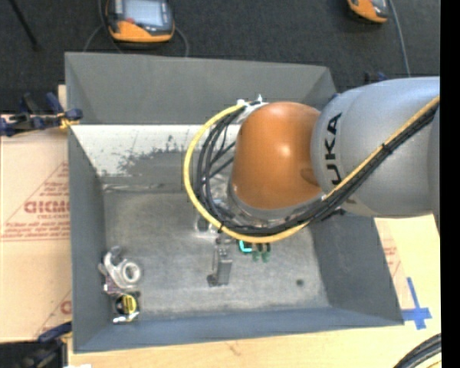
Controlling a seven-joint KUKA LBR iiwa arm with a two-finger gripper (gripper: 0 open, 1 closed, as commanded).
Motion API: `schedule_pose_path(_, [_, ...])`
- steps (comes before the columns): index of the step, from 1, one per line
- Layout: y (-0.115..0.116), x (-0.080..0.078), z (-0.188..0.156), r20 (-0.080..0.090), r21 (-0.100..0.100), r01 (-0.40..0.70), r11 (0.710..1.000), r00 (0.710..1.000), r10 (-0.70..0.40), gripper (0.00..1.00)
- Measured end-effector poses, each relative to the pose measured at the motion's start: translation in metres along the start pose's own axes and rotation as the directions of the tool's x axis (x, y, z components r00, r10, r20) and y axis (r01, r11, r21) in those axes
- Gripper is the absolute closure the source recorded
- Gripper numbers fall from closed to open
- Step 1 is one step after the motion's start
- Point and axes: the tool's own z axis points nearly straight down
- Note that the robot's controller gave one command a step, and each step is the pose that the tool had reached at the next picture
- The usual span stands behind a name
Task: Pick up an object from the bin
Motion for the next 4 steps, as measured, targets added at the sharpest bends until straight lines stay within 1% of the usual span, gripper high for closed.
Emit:
schedule_pose_path(1, [0.103, -0.005, 0.124, 0.001, 0.0, 0.172, 0.985, 0.985, -0.172, 0.0])
schedule_pose_path(2, [0.135, 0.024, 0.089, 0.007, -0.002, 0.122, 0.993, 0.993, -0.122, 0.0])
schedule_pose_path(3, [0.132, 0.017, 0.079, 0.008, -0.002, -0.001, 1.0, 1.0, 0.001, 0.0])
schedule_pose_path(4, [0.134, 0.025, 0.118, 0.023, 0.001, 0.257, 0.966, 0.966, -0.257, 0.0])
